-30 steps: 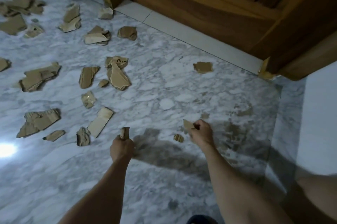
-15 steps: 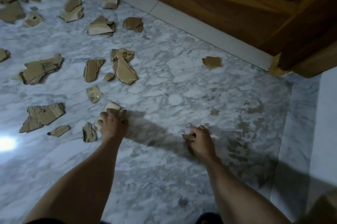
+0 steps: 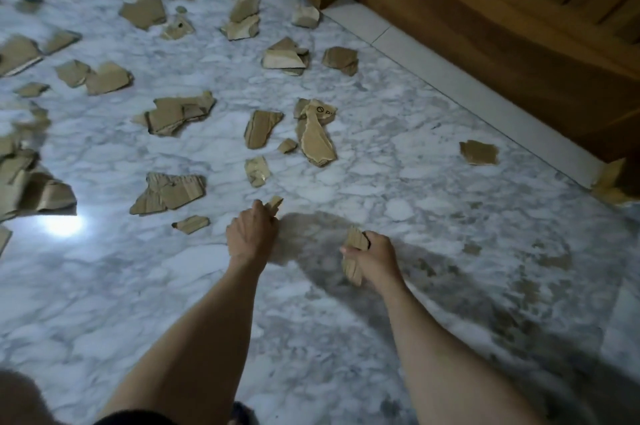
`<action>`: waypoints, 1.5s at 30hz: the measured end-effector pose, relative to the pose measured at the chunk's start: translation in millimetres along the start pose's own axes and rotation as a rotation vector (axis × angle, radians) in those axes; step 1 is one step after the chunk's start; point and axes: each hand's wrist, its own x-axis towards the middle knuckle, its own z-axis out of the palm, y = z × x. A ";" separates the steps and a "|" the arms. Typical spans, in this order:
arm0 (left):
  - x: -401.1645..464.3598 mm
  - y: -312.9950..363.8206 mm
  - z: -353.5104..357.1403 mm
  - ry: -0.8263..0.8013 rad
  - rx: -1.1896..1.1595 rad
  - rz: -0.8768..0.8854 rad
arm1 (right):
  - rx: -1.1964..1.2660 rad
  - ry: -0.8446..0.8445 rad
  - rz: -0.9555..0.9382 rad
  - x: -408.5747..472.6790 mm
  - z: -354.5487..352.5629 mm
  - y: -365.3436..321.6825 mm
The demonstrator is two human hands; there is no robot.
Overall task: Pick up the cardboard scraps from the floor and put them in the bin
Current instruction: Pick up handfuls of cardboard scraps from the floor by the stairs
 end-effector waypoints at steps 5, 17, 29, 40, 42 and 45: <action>4.0 -26.1 -16.5 -0.007 -0.239 -0.304 | 0.039 -0.069 -0.081 3.5 42.5 -52.6; 2.1 -23.3 17.1 -0.153 -0.151 -0.181 | 0.026 0.020 -0.101 20.0 60.4 -93.2; 120.0 26.6 -27.0 -0.067 -0.479 -0.381 | -0.031 0.091 -0.194 120.8 27.1 -148.5; 127.0 60.2 8.2 -0.029 -0.368 -0.523 | -0.527 0.041 -0.191 206.4 30.1 -156.3; 118.9 74.2 7.5 -0.078 -0.339 -0.479 | -0.595 0.063 -0.209 203.9 17.2 -144.3; 104.7 95.8 -0.2 -0.140 -0.331 -0.410 | -0.593 0.036 -0.223 198.5 -1.4 -132.8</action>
